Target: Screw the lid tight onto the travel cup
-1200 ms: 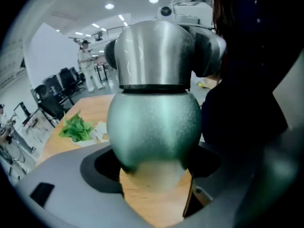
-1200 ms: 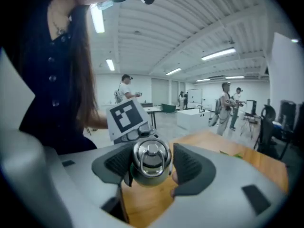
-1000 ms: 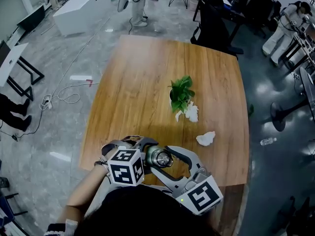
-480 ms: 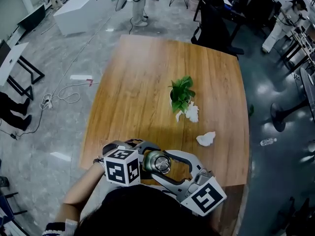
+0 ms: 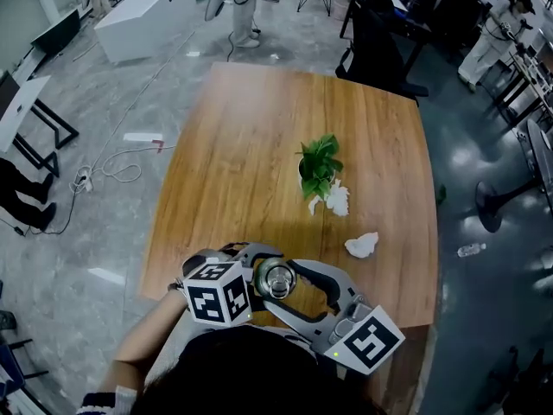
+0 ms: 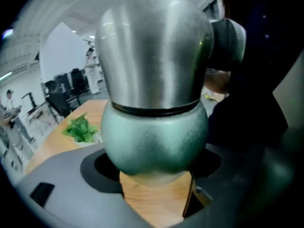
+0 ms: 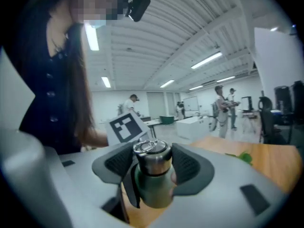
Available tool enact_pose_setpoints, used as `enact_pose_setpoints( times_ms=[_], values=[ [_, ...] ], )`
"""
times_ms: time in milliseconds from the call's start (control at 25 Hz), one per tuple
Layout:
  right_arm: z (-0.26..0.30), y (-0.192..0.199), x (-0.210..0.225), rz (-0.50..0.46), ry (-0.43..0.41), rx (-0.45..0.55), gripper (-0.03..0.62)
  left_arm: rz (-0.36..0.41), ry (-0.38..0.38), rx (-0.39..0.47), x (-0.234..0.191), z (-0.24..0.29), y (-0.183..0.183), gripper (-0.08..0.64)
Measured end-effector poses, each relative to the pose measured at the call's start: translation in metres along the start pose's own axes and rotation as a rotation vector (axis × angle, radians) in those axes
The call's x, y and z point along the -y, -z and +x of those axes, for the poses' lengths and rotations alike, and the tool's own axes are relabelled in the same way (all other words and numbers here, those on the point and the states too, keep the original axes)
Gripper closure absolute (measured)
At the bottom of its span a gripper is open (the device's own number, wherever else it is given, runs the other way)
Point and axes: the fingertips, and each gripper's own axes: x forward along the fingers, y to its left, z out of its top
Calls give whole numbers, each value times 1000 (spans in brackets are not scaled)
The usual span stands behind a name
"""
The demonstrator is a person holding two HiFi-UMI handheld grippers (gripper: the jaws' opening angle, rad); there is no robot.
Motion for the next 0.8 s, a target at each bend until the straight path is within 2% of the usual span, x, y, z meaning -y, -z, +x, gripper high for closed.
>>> enact_pose_setpoints(
  times_ms=[80,160,200,280,440,520,600,720,800],
  values=[
    [-5,2,-13,-43,-89,-28,328,75,95,-11,16,-3,0,164],
    [-5,6,-15,-73,-104,-53,328,89,137,-29,23,-1,1,163],
    [-4,7,-14,-79,-93,-51,328,81,132,-31,22,0,1,163],
    [-1,7,-9,-82,-34,-31,328,33,83,-19,16,5,-1,163],
    [3,6,12,-56,123,-19,328,-125,-74,-3,-10,9,-3,163],
    [4,4,15,-41,146,-4,328,-141,-101,-11,-14,9,-1,163],
    [3,1,8,-28,94,18,328,-89,-44,-14,-6,6,-1,163],
    [-3,0,-15,-40,-86,-3,328,56,133,-37,24,-1,0,163],
    [-6,5,-23,-47,-159,-35,328,101,199,-66,37,-2,3,163]
  ],
)
